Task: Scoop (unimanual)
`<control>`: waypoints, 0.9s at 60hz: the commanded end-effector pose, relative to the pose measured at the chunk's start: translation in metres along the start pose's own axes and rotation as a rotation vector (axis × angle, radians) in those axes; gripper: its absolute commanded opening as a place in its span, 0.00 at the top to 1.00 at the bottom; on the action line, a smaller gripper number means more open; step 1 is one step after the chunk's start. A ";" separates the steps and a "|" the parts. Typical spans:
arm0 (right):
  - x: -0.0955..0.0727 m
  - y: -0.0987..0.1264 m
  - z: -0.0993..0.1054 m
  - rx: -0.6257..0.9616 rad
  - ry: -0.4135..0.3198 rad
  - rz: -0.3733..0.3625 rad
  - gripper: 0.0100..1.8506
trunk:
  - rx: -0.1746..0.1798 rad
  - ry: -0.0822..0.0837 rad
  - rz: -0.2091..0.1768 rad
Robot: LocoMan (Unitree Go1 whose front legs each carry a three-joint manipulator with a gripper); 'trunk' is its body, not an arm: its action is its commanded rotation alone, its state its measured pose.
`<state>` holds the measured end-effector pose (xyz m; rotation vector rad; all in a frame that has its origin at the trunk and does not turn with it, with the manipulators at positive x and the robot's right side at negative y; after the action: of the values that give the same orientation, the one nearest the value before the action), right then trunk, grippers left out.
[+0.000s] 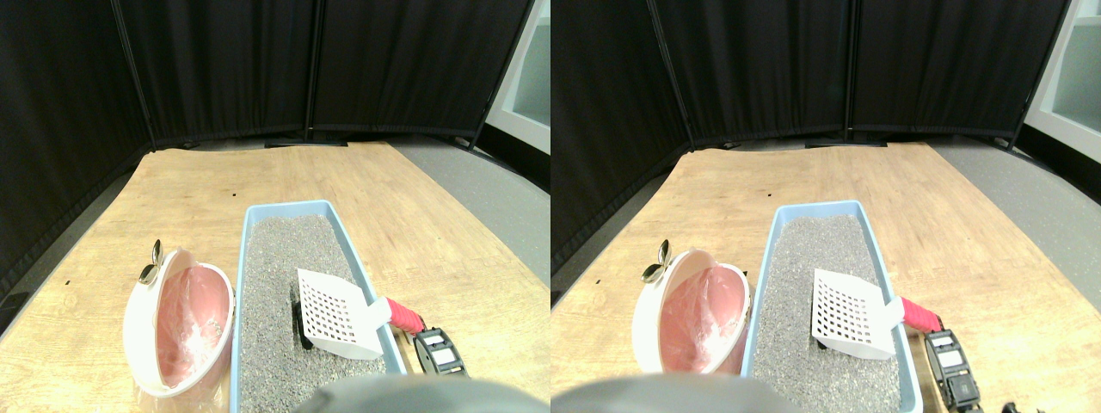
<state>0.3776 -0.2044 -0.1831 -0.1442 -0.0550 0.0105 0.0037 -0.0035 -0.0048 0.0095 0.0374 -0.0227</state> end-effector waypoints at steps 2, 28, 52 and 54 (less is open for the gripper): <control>-0.001 0.000 0.007 -0.001 -0.038 -0.006 0.75 | -0.008 -0.001 0.007; 0.001 0.006 0.009 0.068 -0.077 0.033 0.75 | -0.015 0.008 -0.001; 0.013 0.003 0.000 0.316 -0.040 0.016 0.57 | -0.031 0.020 -0.004; 0.013 0.003 0.000 0.323 -0.030 0.011 0.56 | -0.034 0.022 -0.002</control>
<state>0.3888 -0.2027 -0.1901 0.1516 -0.0405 0.0284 -0.0026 -0.0044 -0.0054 0.0007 0.0429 -0.0326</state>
